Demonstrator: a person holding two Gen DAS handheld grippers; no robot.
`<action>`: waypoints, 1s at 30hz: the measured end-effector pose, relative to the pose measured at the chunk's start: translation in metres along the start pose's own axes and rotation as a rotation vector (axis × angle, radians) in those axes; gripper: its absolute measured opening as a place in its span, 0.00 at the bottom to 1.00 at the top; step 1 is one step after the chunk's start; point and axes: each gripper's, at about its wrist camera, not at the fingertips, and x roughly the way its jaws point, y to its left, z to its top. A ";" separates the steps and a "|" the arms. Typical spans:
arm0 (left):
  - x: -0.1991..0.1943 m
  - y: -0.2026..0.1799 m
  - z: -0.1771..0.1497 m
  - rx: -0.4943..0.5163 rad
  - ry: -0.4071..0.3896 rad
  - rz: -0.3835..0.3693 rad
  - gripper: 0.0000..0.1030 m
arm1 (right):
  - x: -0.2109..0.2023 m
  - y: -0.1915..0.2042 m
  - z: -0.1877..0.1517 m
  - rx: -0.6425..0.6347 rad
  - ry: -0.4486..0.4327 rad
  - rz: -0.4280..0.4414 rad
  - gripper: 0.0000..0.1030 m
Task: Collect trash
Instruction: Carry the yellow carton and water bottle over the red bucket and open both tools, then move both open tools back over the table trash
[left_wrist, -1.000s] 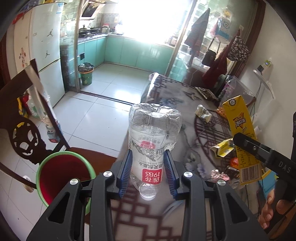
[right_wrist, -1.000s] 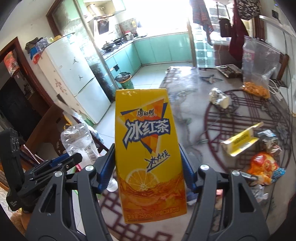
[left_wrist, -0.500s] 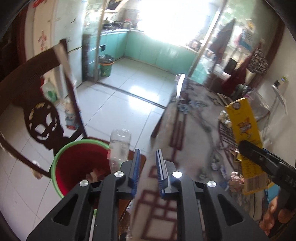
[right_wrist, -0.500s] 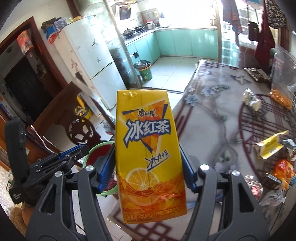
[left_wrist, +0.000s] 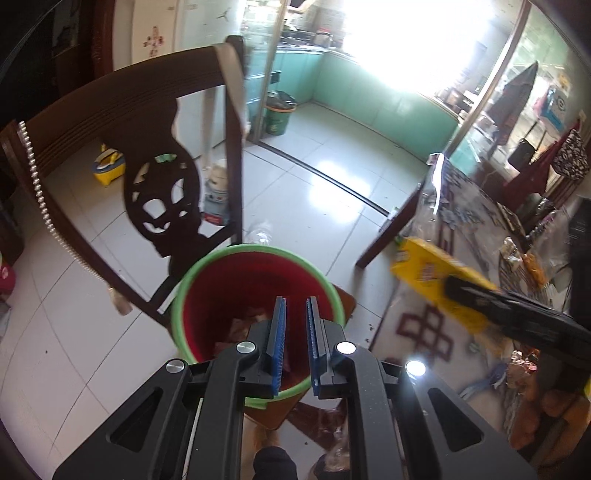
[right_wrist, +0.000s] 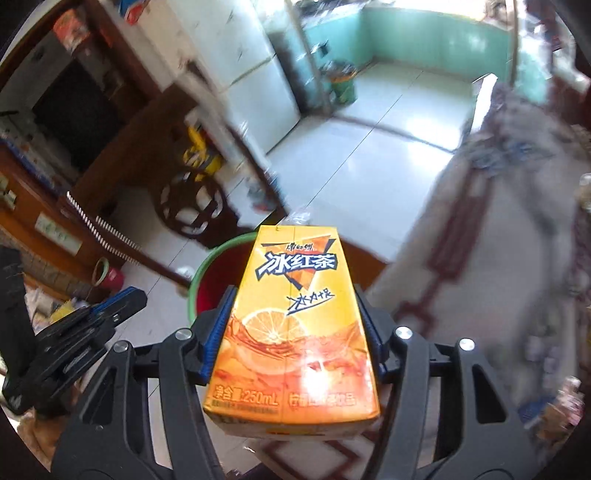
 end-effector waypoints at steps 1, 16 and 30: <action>-0.001 0.003 -0.001 -0.007 0.001 0.003 0.08 | 0.012 0.004 0.000 -0.003 0.027 0.015 0.56; -0.020 0.003 -0.007 0.017 -0.014 0.017 0.08 | 0.104 0.030 -0.016 0.038 0.249 0.056 0.83; 0.005 -0.085 -0.002 0.211 0.045 -0.153 0.08 | -0.074 -0.087 -0.057 0.200 -0.073 -0.194 0.90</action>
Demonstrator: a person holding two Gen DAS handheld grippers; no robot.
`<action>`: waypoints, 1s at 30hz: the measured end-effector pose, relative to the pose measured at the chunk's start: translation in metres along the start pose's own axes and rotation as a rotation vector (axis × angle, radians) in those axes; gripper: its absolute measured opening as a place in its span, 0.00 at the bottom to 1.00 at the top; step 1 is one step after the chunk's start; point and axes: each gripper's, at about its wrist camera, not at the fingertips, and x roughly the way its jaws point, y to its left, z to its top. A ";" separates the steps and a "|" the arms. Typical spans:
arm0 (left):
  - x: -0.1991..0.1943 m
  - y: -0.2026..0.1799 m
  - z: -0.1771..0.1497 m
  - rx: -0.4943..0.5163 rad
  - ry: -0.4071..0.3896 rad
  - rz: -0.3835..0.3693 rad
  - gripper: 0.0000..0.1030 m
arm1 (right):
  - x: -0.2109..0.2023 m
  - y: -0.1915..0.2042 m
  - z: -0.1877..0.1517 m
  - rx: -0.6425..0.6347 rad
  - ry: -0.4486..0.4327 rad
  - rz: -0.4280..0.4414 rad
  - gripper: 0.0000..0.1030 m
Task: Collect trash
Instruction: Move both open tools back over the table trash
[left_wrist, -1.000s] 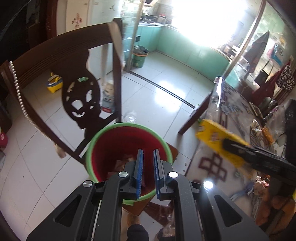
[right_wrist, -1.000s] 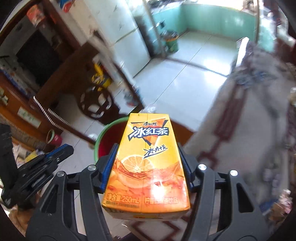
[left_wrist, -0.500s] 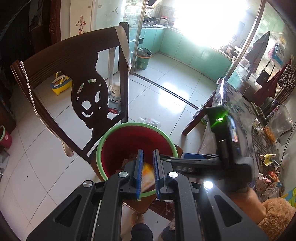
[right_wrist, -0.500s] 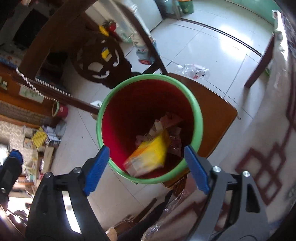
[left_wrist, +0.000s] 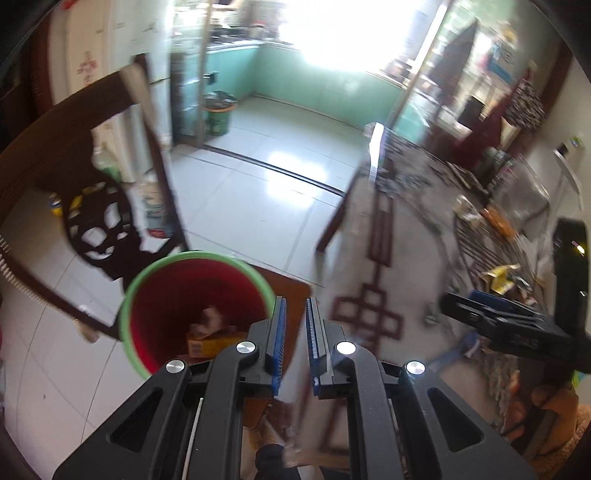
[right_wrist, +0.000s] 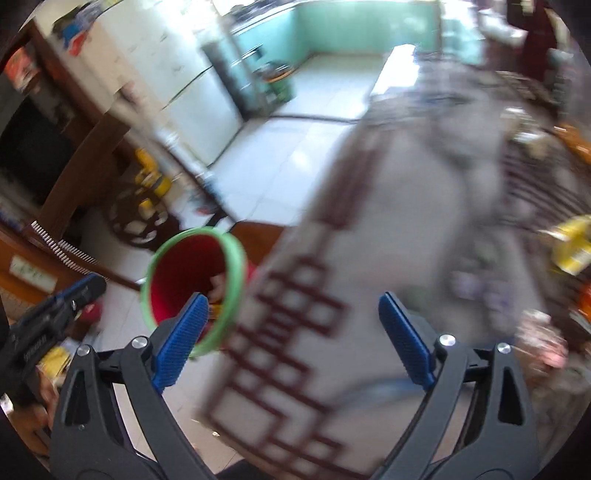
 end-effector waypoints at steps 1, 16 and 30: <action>0.004 -0.009 0.002 0.014 0.008 -0.014 0.08 | -0.008 -0.013 -0.004 0.020 -0.014 -0.024 0.90; 0.041 -0.171 0.002 0.250 0.084 -0.187 0.09 | -0.136 -0.229 -0.042 0.233 -0.109 -0.332 0.90; 0.053 -0.248 -0.017 0.226 0.104 -0.141 0.36 | -0.100 -0.316 0.031 -0.090 0.072 -0.309 0.95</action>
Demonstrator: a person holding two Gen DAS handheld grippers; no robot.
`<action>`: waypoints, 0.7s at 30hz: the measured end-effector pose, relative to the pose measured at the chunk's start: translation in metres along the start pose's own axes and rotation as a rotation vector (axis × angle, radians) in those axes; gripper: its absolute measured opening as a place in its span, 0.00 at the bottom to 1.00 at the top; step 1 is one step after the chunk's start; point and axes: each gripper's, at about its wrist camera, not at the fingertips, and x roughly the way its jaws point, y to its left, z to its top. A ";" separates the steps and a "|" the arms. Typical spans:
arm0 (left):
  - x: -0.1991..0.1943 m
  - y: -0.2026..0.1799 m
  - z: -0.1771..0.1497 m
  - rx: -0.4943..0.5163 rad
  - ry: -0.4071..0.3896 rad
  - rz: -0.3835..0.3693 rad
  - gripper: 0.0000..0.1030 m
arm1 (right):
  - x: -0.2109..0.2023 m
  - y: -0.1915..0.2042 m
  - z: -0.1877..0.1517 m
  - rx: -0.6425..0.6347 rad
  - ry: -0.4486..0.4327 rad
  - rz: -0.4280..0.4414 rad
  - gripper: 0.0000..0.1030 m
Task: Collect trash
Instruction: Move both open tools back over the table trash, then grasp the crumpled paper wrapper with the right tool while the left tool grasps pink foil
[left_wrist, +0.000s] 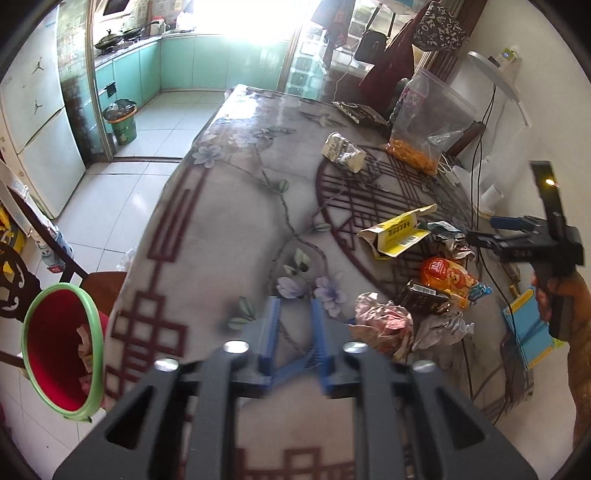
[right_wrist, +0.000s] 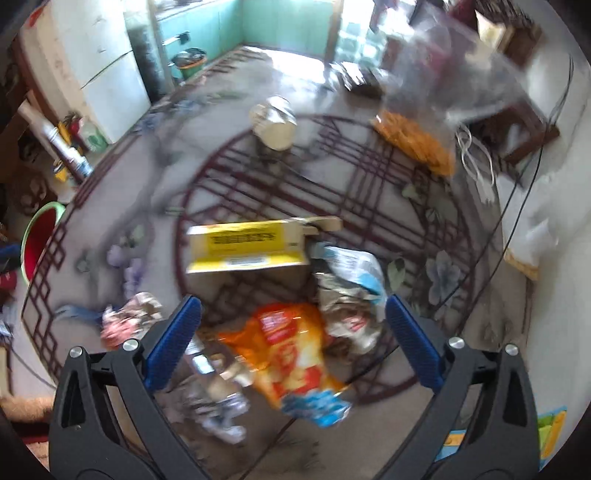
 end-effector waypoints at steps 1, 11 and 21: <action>0.002 -0.004 0.000 -0.003 0.002 0.004 0.41 | 0.007 -0.010 0.001 0.036 0.009 0.011 0.95; 0.030 -0.048 0.000 0.016 0.052 0.008 0.62 | 0.081 -0.074 -0.021 0.368 0.169 0.198 0.93; 0.077 -0.087 -0.010 0.106 0.172 -0.038 0.63 | 0.057 -0.086 -0.034 0.404 0.076 0.262 0.38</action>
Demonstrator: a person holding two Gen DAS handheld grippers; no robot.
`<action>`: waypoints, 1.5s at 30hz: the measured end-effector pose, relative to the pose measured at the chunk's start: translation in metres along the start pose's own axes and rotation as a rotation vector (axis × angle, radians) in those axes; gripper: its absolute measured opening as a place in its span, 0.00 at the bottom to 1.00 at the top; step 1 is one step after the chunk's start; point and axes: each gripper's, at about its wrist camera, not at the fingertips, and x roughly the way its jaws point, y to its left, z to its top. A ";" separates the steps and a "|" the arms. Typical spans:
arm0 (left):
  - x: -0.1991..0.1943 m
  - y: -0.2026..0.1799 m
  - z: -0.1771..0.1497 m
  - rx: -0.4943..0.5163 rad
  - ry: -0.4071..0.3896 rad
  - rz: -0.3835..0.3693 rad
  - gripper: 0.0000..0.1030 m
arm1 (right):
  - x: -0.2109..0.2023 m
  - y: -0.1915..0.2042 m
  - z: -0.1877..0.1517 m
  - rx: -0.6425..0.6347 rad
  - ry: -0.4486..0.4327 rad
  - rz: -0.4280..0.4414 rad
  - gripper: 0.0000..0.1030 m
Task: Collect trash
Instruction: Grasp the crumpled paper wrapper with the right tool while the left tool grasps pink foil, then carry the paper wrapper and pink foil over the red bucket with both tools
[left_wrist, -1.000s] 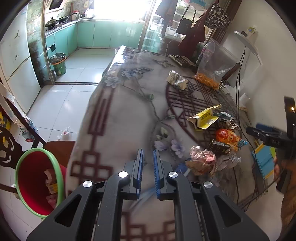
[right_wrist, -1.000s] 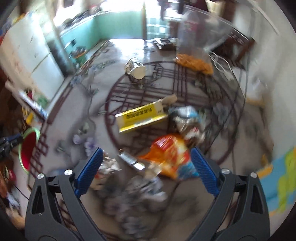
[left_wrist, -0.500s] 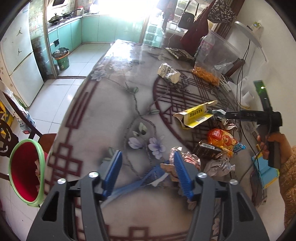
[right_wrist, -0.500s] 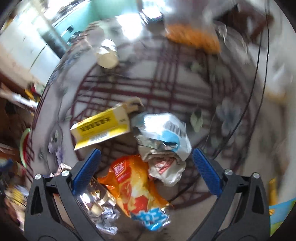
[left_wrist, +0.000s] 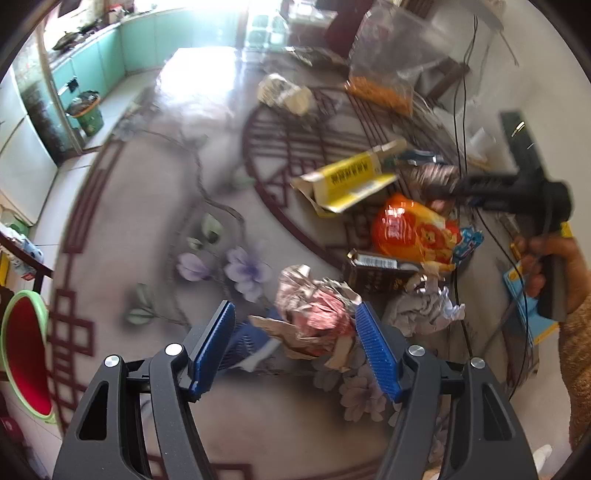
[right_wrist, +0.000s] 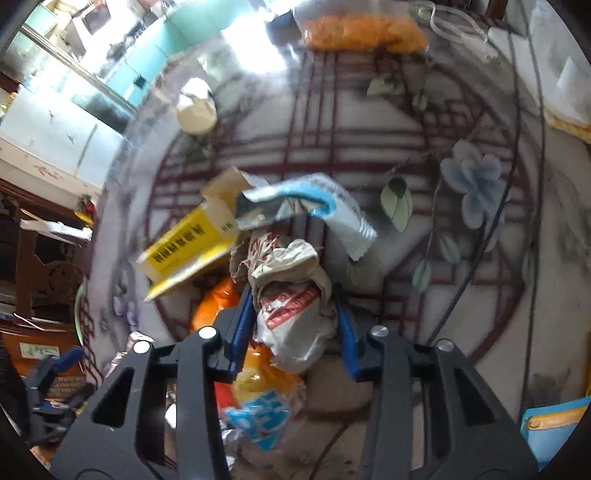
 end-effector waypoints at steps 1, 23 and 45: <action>0.005 -0.003 0.000 0.002 0.009 -0.007 0.64 | -0.012 0.001 -0.002 0.003 -0.034 0.003 0.38; 0.041 0.003 -0.003 -0.100 0.079 -0.067 0.45 | -0.072 0.043 -0.025 0.001 -0.252 0.099 0.39; -0.071 0.042 -0.005 -0.167 -0.206 0.021 0.44 | -0.077 0.117 -0.041 -0.120 -0.322 0.064 0.41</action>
